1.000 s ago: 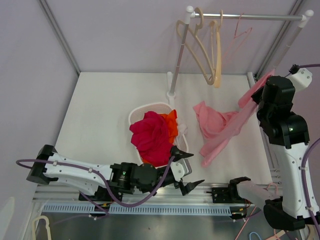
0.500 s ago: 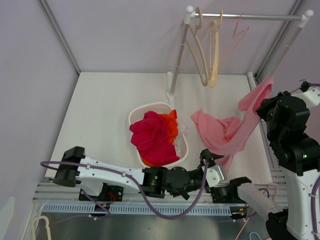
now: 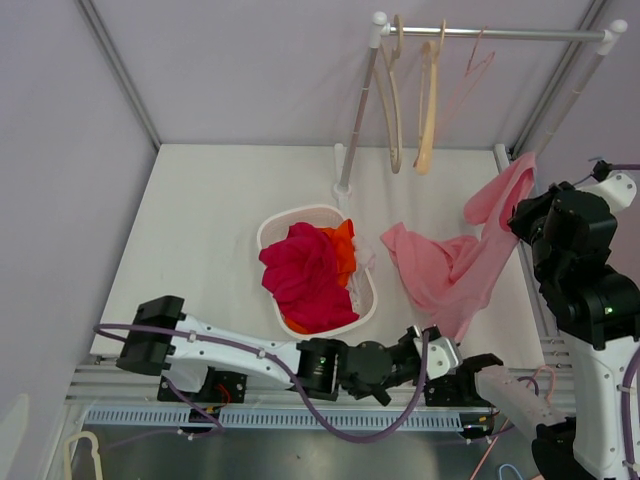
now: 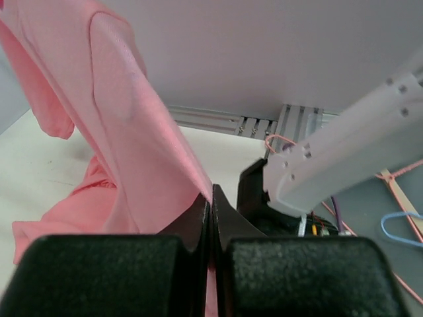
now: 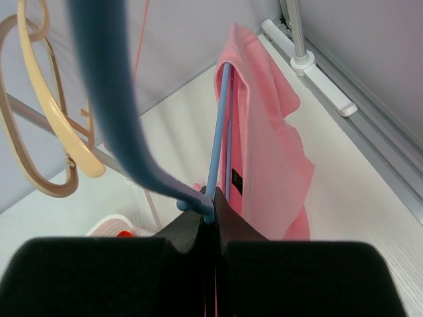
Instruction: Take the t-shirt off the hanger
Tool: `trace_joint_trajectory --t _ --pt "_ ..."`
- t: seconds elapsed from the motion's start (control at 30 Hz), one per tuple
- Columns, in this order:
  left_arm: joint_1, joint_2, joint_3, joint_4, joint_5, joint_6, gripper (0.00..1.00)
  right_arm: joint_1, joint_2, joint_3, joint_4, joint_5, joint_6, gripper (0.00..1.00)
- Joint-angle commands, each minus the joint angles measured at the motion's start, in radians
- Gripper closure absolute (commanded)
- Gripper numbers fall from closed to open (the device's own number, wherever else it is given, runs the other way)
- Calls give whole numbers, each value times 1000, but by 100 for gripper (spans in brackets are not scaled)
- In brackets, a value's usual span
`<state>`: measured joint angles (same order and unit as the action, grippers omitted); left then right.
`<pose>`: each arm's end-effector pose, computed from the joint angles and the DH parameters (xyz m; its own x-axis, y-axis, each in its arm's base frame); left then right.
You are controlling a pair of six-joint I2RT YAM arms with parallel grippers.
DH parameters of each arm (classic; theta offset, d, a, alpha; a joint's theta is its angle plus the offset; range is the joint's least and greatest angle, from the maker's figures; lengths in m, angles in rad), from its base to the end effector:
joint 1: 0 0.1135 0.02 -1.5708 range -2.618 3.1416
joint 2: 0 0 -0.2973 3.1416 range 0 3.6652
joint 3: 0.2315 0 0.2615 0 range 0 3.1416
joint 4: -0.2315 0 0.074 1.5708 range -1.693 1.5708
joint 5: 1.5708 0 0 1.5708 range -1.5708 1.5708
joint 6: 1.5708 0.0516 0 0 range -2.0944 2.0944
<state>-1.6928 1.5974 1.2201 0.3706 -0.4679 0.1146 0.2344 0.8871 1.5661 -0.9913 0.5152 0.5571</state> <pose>-0.0264 -0.4065 0.3719 0.1084 0.0454 -0.9931 0.9345 0.3360 0.1174 0.1088 -0.0002 0.5140 -0.1194 0.4445 -0.8878 0.3736 0.8486 0.3747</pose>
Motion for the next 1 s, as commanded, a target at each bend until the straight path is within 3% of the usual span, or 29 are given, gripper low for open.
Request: trace_joint_trajectory --t 0.0,0.1,0.3,0.43,0.6,0.73,0.87,0.97 --pt "-59 -123 -66 53 48 20 99 6 35 21 13 3 -46 100" --pt "-122 -186 -125 -5 86 -24 99 5 139 57 -16 9 -94 100" --pt "-280 -244 -353 122 80 -96 100 -58 233 123 -38 26 -158 100" --pt "-321 -214 -396 156 68 -177 99 -179 272 181 -52 -209 -193 100" --pt "-330 -192 -442 186 97 -182 99 -237 395 314 -168 -353 -224 100" --pt "-363 -235 -493 205 20 -174 99 -256 454 399 -213 -326 -253 100" --pt "-348 -249 -446 180 -174 -122 99 -256 353 289 -127 -348 -220 100" --pt "-280 -244 -395 146 -264 -116 80 -254 283 247 -106 -365 -206 100"
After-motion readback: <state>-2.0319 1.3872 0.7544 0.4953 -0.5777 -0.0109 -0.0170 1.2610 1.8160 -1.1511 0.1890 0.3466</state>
